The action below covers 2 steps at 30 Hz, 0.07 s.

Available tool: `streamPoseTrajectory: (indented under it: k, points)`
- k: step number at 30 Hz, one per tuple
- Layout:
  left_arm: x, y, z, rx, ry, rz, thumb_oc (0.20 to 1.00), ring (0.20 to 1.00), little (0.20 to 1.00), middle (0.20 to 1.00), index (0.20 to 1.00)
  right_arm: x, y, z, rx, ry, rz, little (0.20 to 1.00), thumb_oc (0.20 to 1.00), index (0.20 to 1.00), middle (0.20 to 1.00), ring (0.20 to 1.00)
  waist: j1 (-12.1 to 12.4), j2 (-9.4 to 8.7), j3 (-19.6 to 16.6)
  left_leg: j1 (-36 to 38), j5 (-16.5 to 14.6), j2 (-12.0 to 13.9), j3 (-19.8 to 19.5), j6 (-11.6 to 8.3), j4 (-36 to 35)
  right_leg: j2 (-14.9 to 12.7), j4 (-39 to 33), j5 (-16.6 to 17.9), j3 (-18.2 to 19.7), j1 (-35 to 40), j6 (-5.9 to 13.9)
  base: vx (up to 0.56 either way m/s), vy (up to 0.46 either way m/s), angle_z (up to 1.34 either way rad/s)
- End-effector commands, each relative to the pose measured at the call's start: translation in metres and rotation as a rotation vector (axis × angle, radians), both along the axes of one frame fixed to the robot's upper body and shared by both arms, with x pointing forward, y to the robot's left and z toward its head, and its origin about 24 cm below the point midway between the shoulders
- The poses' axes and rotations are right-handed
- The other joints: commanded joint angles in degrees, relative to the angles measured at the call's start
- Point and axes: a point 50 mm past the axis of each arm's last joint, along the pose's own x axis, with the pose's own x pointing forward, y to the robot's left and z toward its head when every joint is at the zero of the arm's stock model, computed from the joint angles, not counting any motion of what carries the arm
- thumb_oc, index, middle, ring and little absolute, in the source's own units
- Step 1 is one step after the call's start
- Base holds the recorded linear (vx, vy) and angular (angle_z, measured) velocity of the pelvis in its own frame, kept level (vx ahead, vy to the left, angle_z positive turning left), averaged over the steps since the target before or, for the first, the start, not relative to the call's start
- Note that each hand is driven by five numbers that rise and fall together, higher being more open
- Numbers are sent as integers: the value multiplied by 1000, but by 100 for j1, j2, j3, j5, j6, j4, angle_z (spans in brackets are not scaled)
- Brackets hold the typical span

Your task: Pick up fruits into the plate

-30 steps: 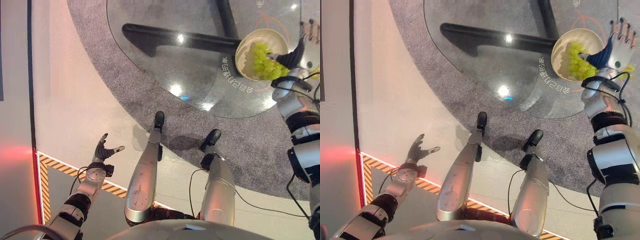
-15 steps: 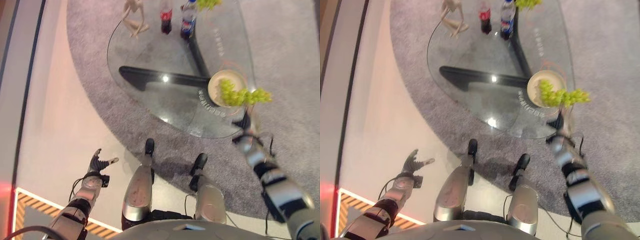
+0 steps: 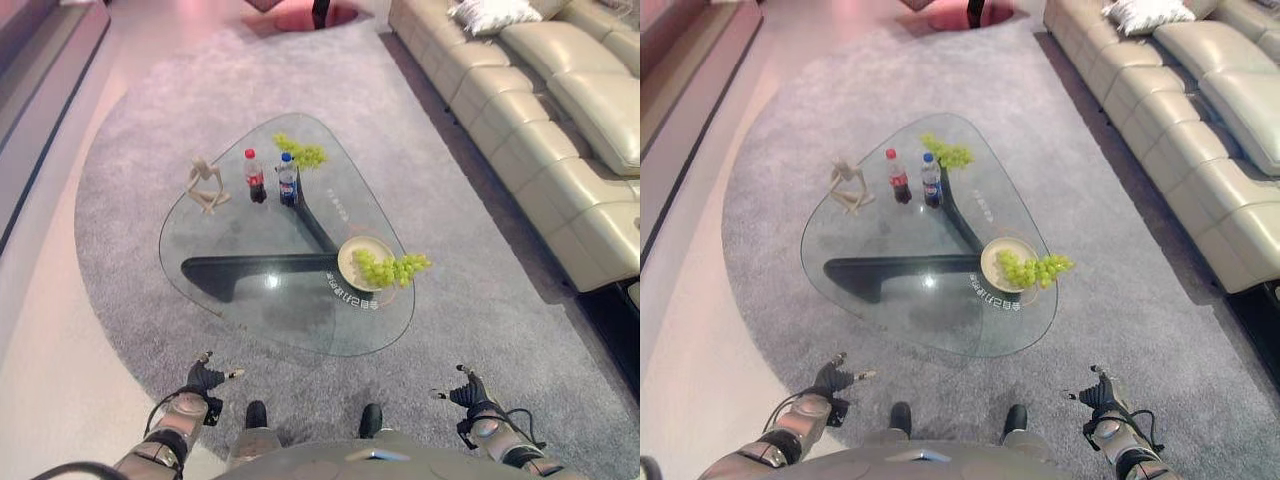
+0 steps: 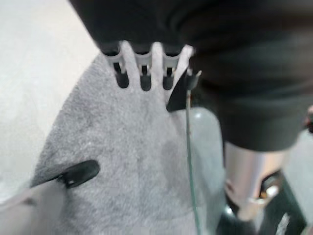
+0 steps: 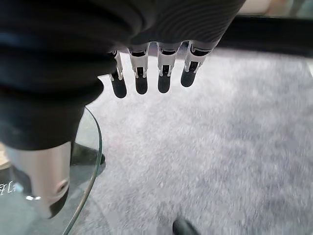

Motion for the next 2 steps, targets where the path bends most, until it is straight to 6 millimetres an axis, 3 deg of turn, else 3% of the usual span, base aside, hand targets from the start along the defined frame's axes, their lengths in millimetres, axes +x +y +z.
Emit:
streamPoseTrajectory:
  k: [1,2]
  points:
    - [-7,6,-4,40,86,-22,1000,1000,1000,1000,1000,3,-8,0,24,57,-57,1000,1000,1000,1000,1000,-14,67,70,39,-790,-220,29,187,160,-30,431,-576,112,71,63,58,-6,-5]
    - [-8,6,-4,39,97,-29,1000,1000,1000,1000,1000,0,-8,-1,29,79,-64,1000,1000,1000,1000,1000,-18,75,46,58,-799,-218,25,186,166,-27,430,-589,117,97,59,49,-5,-3]
